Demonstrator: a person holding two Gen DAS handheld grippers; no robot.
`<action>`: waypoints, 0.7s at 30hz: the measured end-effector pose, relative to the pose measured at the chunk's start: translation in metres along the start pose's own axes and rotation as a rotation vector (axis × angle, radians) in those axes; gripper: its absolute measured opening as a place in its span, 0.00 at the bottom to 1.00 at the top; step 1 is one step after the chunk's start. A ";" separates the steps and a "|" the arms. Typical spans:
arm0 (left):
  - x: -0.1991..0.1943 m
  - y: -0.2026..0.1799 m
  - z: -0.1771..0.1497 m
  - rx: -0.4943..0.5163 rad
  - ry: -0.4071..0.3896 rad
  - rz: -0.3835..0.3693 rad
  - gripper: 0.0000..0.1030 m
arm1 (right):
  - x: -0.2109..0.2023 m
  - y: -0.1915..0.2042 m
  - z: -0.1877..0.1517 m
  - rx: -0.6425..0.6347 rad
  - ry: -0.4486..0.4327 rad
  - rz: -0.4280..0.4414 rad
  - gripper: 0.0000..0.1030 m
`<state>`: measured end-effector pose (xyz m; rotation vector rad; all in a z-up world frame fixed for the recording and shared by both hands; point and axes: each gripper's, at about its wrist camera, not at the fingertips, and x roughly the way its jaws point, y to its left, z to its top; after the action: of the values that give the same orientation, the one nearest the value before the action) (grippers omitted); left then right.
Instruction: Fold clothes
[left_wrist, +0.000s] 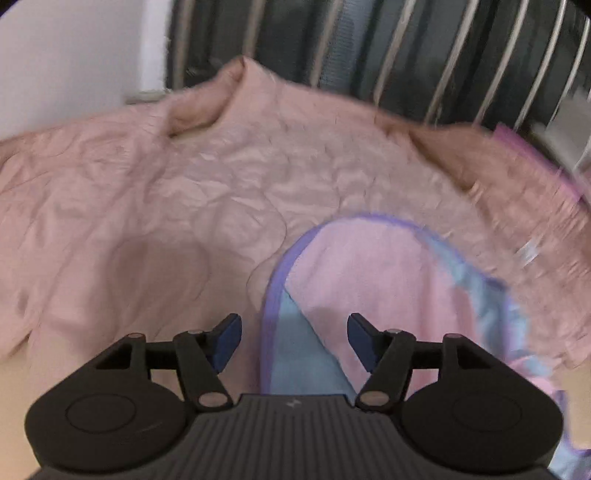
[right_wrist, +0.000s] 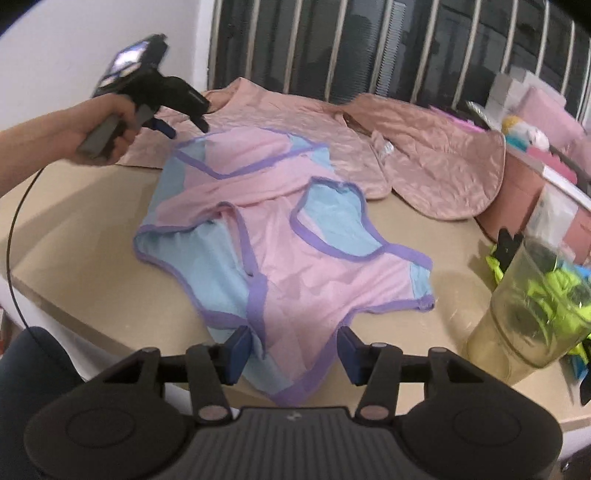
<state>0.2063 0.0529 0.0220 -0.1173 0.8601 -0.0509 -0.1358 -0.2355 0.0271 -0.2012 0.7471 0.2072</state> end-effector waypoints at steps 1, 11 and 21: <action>0.010 -0.005 0.003 0.034 0.016 0.024 0.61 | 0.002 -0.001 0.000 0.003 0.001 -0.004 0.49; -0.017 0.020 -0.023 0.007 -0.130 0.115 0.03 | 0.014 -0.002 -0.001 0.027 0.008 0.004 0.49; -0.167 0.110 -0.138 -0.093 -0.239 0.309 0.03 | 0.019 0.000 0.003 0.010 0.020 0.075 0.30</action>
<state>-0.0076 0.1657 0.0449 -0.0749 0.6339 0.2879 -0.1203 -0.2325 0.0159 -0.1664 0.7760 0.2728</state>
